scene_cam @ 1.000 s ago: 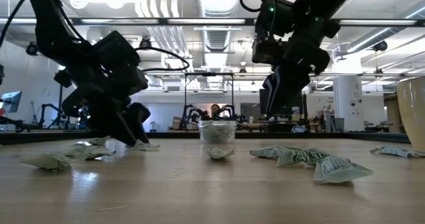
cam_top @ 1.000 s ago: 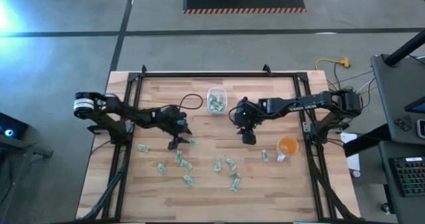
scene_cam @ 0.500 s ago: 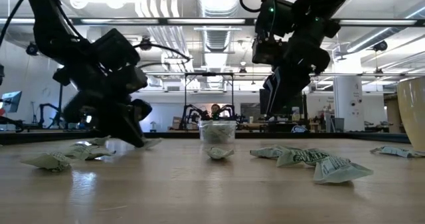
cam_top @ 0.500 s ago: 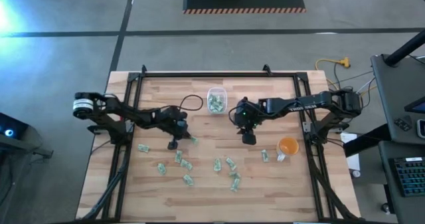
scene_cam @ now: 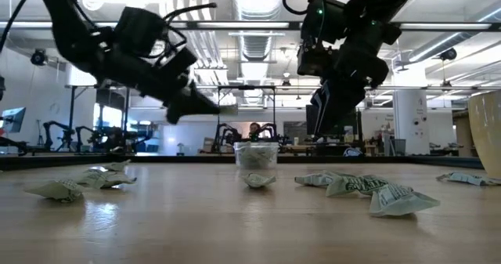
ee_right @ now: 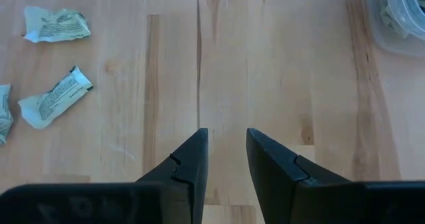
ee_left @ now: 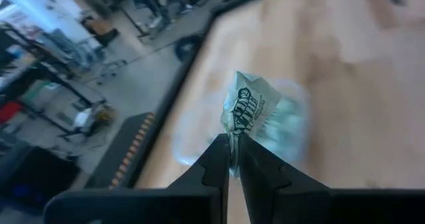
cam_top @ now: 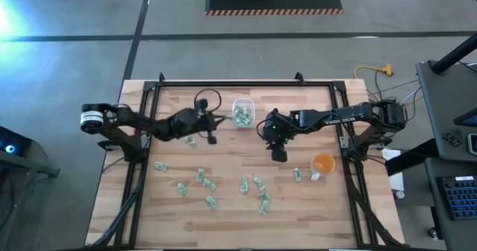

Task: Pick and place Stevia / Truvia into bins
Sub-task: Put the green stevia packet into the transparent bin

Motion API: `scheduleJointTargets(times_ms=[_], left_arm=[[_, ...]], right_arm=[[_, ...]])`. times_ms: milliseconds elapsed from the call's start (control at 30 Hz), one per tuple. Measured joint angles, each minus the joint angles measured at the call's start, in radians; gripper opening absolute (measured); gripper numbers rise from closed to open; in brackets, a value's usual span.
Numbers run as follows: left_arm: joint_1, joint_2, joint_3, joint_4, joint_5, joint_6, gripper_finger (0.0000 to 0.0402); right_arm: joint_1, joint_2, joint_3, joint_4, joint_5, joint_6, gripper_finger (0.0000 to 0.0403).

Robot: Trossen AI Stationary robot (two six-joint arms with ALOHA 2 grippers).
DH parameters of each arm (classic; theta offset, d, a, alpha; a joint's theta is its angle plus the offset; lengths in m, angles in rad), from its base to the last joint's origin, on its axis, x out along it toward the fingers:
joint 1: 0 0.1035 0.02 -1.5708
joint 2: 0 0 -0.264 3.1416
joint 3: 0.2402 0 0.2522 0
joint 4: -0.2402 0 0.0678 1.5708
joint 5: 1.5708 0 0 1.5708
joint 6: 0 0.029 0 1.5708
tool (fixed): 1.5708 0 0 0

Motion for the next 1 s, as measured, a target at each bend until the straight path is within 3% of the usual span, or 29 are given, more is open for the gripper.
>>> scheduleJointTargets(times_ms=[333, 667, 833, 1000], left_arm=[[0.098, 0.158, 0.229, -0.065, 0.079, 0.020, 0.0013], [0.149, 0.341, 0.560, -0.490, 0.079, -0.009, 0.0013], [0.152, 0.355, 0.616, -0.562, 0.079, -0.012, 0.0017], [0.151, 0.341, 0.613, -0.603, 0.083, -0.012, 0.0061]], right_arm=[[0.000, 0.000, 0.000, 0.002, 0.000, 0.001, 0.0091], [0.000, 0.000, 0.000, 0.000, 0.000, 0.001, 0.0088], [0.000, 0.000, -0.001, 0.000, 0.000, 0.000, 0.0084], [0.000, 0.000, -0.002, 0.000, -0.001, 0.001, 0.0087]])
